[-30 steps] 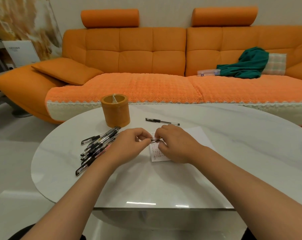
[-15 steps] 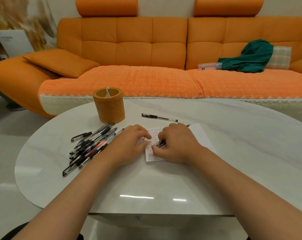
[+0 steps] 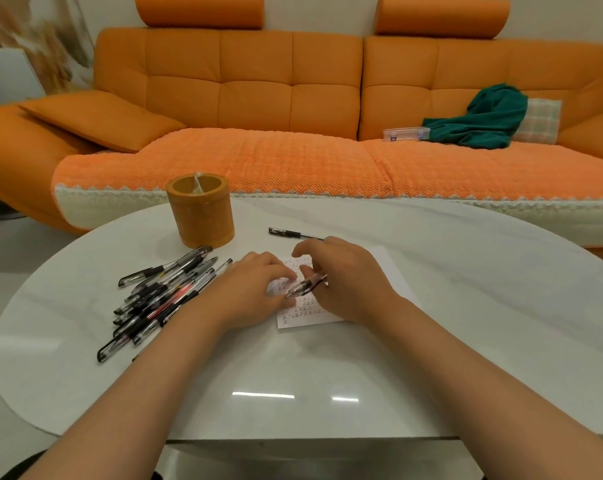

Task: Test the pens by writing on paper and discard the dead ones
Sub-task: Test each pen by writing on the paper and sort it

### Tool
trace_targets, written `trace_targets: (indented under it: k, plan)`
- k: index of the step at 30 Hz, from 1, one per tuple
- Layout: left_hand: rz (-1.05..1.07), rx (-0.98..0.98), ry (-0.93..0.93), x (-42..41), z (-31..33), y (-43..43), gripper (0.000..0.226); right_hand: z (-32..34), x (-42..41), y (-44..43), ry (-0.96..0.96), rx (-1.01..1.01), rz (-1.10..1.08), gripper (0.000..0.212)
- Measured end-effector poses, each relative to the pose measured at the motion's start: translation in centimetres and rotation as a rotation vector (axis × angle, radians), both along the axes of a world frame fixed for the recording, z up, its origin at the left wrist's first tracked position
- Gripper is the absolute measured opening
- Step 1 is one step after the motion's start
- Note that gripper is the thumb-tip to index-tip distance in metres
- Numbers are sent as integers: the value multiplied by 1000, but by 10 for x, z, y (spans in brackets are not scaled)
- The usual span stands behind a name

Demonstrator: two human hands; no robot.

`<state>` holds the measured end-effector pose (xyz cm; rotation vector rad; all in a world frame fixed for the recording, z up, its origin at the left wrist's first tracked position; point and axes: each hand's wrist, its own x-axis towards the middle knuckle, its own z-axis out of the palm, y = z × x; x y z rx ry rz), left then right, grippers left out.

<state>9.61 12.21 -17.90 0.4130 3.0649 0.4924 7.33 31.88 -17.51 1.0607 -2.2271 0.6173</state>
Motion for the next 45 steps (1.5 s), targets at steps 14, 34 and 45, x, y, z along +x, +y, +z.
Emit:
trace_targets:
  k: [14,34,45]
  plan:
    - [-15,50,-48,1,3,-6,50,14,21,-5,-1023,-718,97,50]
    - [-65,75,-99,-1,1,-14,59,1,27,-8,-1070,-216,122,19]
    - [-73,78,-100,-1,2,-15,58,-1,33,-10,-1026,-180,104,20]
